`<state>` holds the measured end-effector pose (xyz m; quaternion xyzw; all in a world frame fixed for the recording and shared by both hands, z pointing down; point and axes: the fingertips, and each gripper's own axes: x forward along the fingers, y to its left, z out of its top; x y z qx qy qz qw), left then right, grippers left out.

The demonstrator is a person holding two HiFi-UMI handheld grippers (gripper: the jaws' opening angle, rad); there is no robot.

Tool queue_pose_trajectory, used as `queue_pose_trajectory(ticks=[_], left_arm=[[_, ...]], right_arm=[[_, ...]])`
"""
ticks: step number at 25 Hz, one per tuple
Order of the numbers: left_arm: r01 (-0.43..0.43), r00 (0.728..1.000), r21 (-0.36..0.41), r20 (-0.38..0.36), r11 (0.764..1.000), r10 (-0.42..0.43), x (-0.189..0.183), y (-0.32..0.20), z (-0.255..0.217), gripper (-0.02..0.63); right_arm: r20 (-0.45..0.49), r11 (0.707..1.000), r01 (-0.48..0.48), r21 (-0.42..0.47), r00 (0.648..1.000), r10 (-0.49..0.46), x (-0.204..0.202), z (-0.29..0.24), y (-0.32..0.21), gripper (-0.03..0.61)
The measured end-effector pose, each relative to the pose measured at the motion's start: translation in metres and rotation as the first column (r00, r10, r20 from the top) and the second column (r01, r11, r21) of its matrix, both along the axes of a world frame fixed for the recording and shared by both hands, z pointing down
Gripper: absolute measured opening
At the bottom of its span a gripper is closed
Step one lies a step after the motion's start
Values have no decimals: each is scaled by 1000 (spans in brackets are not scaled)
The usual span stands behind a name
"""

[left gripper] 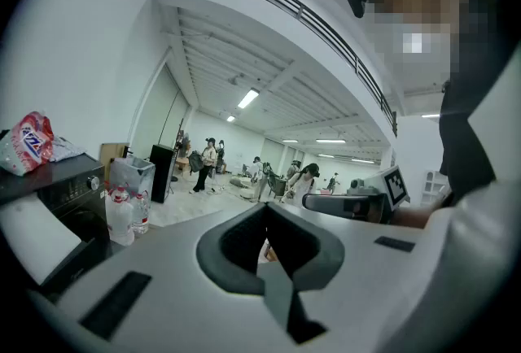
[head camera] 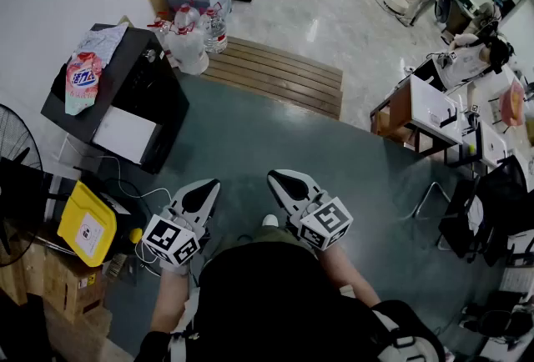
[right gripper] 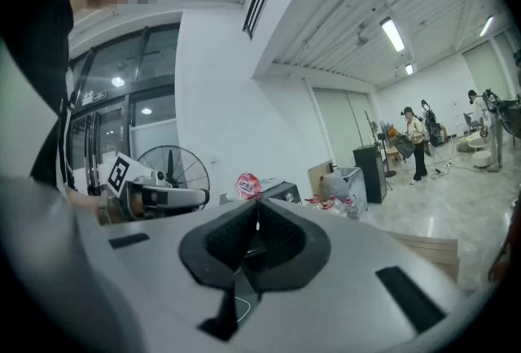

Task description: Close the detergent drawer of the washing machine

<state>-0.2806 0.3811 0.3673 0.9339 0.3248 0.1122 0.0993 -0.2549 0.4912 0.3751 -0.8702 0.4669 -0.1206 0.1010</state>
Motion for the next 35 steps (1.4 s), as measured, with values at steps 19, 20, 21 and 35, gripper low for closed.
queue_pose_trajectory(ticks=[19, 20, 21, 35], left_arm=[[32, 997, 54, 62, 998, -35, 112, 80, 37, 11], [30, 997, 52, 65, 998, -33, 122, 76, 39, 11], [26, 997, 49, 67, 998, -30, 132, 71, 41, 11], [16, 998, -39, 69, 999, -13, 291, -58, 41, 11]], right_arm=[[109, 991, 0, 132, 994, -15, 116, 32, 85, 23], [112, 992, -3, 128, 994, -12, 124, 33, 81, 22], [114, 993, -4, 121, 993, -10, 133, 35, 76, 23], [125, 1000, -8, -1, 992, 8, 280, 25, -45, 23]])
